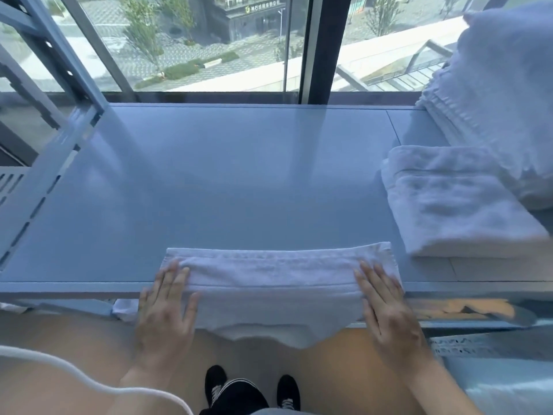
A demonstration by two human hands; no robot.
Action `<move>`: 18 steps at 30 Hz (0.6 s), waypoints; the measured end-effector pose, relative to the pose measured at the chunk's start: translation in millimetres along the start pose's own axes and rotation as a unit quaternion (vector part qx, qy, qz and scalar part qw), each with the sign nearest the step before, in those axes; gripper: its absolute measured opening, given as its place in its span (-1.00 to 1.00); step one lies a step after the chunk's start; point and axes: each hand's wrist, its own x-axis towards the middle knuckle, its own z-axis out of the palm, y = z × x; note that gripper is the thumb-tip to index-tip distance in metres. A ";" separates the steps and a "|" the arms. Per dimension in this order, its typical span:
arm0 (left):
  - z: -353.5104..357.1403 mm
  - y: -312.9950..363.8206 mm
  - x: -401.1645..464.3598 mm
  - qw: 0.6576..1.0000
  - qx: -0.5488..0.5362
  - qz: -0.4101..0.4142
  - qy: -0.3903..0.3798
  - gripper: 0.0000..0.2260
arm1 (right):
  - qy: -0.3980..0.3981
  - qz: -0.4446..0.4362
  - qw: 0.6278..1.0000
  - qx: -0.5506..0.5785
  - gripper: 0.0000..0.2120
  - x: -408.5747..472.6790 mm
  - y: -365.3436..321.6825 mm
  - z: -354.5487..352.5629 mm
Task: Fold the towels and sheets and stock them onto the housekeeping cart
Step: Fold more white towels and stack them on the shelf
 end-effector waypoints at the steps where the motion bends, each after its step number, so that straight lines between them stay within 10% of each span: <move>1: -1.1 -1.5 -0.8 1.000 0.000 -0.005 0.000 -0.45 | 0.005 -0.015 1.000 0.004 -0.44 -4.3 6.4 0.2; 11: 18.0 8.8 60.8 0.998 0.057 -0.027 -0.030 -0.37 | -0.067 -0.004 0.997 -0.034 -0.47 67.5 29.7 -16.1; 18: 27.8 7.3 113.3 0.995 0.076 -0.045 -0.052 -0.44 | -0.109 0.173 0.977 -0.066 -0.35 145.8 -16.2 3.1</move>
